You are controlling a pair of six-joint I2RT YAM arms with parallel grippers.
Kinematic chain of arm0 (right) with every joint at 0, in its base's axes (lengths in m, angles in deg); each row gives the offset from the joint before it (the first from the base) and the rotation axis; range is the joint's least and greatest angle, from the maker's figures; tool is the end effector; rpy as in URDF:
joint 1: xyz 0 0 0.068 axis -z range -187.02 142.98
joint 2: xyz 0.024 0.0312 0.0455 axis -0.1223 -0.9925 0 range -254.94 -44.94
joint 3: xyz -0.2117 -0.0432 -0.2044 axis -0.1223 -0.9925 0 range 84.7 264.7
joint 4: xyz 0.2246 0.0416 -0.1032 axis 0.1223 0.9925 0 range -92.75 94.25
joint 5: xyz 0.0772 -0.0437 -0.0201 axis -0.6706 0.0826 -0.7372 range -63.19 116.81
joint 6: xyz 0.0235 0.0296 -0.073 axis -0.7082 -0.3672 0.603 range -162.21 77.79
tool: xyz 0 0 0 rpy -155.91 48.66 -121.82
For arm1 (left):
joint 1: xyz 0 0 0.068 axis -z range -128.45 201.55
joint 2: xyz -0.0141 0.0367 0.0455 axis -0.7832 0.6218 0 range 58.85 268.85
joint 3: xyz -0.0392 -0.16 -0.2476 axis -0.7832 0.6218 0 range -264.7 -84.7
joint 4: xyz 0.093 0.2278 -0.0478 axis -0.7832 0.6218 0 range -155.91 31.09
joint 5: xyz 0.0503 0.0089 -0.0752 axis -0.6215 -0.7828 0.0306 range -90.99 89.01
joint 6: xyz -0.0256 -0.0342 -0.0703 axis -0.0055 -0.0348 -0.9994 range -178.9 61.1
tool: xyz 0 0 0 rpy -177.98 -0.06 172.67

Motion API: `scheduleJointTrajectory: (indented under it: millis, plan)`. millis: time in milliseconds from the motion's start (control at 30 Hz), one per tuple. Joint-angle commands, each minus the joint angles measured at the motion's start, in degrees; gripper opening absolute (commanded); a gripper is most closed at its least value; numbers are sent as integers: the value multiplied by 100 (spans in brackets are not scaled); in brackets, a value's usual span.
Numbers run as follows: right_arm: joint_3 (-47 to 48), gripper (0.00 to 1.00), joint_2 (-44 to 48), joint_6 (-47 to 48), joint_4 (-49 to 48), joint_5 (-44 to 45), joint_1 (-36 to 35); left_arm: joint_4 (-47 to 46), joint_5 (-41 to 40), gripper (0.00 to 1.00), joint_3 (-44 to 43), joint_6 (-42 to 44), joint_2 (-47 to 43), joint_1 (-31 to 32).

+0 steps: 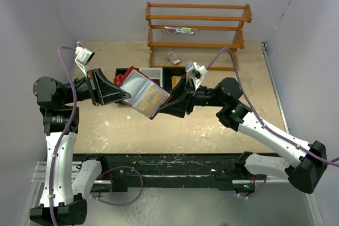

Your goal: Take the credit cards out of the card holder

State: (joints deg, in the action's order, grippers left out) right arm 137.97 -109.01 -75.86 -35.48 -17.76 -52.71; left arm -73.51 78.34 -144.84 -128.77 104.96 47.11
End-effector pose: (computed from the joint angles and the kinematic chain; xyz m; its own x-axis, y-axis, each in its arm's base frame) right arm 0.1387 0.2139 0.4356 -0.3172 0.2402 -0.9174 -0.9475 -0.1216 0.2958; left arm 0.1176 -0.0614 0.4690 -0.7152 -0.2298 -0.6601 0.6536 0.1147 -0.7481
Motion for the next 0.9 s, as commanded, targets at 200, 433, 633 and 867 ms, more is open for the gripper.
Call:
scheduleJointTrajectory:
  millis: [200, 433, 633, 867]
  plan:
    - [217, 35, 132, -104, -153, 359, 14, -75, -32, 0, -282, 53, -63, -12]
    - [275, 35, 49, -314, -84, 579, 16, -33, -6, 0, -290, 96, -92, -12]
    - [272, 54, -14, -473, -12, 694, 16, 240, 4, 0, -372, 350, -116, -12]
    - [334, 65, -74, -667, 25, 736, 25, 399, 4, 0, -406, 540, -127, -12]
